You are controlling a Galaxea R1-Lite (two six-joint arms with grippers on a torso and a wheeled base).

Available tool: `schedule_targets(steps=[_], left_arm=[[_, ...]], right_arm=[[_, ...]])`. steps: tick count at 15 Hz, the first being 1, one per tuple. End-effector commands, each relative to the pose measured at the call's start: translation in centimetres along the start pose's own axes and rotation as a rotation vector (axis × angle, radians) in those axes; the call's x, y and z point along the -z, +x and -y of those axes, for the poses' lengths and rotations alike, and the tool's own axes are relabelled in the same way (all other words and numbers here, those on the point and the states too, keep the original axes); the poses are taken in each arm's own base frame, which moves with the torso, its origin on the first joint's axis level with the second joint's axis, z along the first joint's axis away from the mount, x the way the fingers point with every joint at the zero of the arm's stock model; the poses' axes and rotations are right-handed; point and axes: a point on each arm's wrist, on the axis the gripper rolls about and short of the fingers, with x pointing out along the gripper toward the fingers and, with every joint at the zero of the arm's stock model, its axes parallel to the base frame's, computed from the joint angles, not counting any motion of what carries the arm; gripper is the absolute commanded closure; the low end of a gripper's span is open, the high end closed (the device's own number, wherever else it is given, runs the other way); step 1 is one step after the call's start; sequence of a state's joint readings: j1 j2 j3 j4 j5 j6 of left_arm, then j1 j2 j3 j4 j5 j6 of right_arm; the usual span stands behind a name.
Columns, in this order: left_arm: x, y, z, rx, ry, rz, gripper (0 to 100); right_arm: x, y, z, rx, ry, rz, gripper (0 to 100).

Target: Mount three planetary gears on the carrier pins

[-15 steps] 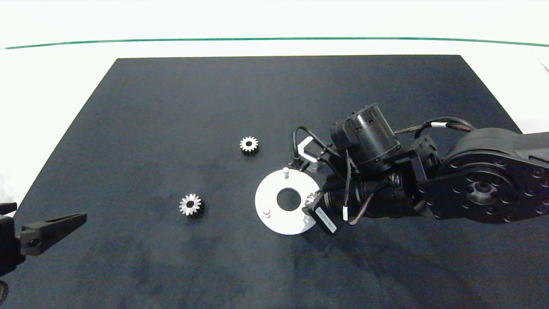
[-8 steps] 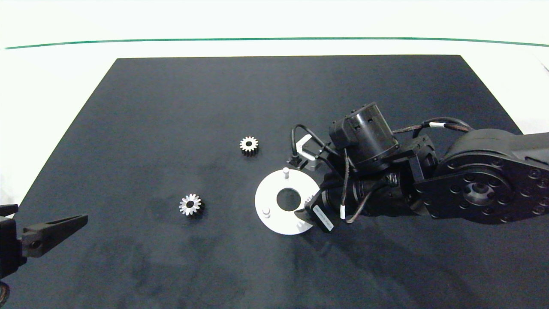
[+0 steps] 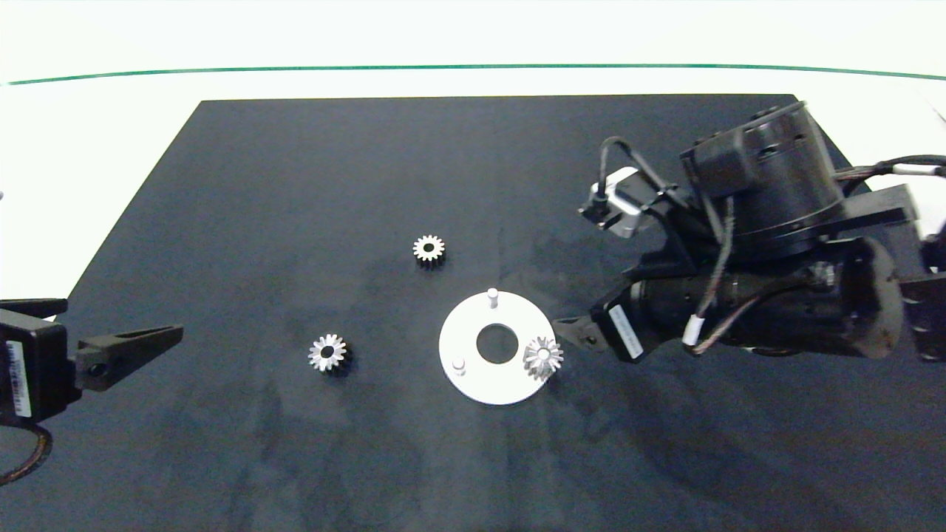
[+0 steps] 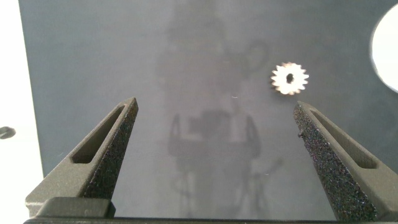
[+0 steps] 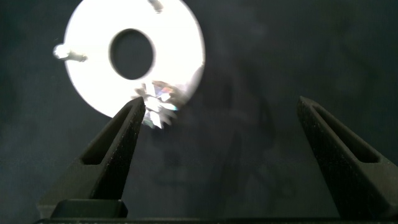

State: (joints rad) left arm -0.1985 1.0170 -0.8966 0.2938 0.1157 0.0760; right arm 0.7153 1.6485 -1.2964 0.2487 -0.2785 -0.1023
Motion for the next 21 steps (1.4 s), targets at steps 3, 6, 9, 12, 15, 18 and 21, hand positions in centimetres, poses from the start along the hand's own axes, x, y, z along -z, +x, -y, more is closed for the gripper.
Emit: schedule_targets(steps=[3, 6, 9, 12, 15, 18, 21], left_arm=[[2.7, 1.7, 3.7, 0.230, 0.086, -0.089, 0], [3.8, 2.8, 4.3, 0.237, 0.108, -0.056, 0], [4.0, 4.3, 5.9, 0.268, 0.153, -0.093, 0], [3.8, 7.4, 8.4, 0.264, 0.191, -0.113, 0], [3.6, 10.5, 9.9, 0.265, 0.226, -0.104, 0], [3.5, 12.3, 10.5, 0.261, 0.269, -0.132, 0], [2.7, 13.5, 9.8, 0.269, 0.298, -0.125, 0]], right_arm=[[4.3, -9.9, 5.6, 0.180, 0.193, 0.115, 0], [5.9, -12.2, 6.1, 0.209, 0.219, 0.147, 0], [6.4, -13.3, 6.1, 0.211, 0.217, 0.175, 0], [6.3, -13.9, 6.2, 0.210, 0.221, 0.200, 0], [6.1, -14.7, 6.3, 0.214, 0.204, 0.226, 0], [6.3, -15.2, 6.3, 0.214, 0.188, 0.240, 0], [6.4, -15.8, 6.3, 0.200, 0.186, 0.257, 0]])
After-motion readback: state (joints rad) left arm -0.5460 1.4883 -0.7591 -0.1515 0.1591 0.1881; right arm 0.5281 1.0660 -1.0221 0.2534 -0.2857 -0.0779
